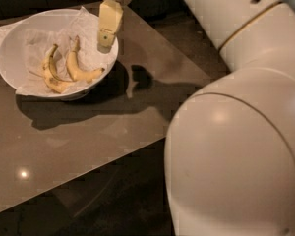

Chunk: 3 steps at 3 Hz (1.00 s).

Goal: Pick banana from white bowl

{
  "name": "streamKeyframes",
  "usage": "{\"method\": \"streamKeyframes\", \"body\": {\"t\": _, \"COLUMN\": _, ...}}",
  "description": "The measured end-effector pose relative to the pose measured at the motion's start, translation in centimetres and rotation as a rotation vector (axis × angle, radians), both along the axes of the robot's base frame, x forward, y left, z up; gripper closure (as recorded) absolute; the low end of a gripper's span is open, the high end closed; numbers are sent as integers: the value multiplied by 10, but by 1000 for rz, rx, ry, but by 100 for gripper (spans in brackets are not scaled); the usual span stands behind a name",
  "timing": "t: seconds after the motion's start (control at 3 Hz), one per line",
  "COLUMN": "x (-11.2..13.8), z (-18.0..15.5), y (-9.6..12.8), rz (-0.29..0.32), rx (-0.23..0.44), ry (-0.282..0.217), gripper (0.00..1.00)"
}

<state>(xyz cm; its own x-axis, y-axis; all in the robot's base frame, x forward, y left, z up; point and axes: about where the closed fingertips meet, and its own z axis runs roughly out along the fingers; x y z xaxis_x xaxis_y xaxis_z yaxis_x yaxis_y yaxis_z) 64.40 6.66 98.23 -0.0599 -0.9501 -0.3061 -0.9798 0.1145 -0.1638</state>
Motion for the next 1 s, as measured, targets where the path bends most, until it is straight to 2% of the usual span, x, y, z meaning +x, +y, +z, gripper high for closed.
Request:
{"method": "streamKeyframes", "body": {"t": 0.33, "x": 8, "z": 5, "y": 9, "rz": -1, "rx": 26, "ry": -29, "gripper": 0}}
{"method": "streamKeyframes", "body": {"t": 0.67, "x": 5, "z": 6, "y": 18, "rz": 2, "rx": 52, "ry": -34, "gripper": 0}}
{"method": "streamKeyframes", "body": {"t": 1.0, "x": 4, "z": 4, "y": 27, "rz": 4, "rx": 42, "ry": -23, "gripper": 17}}
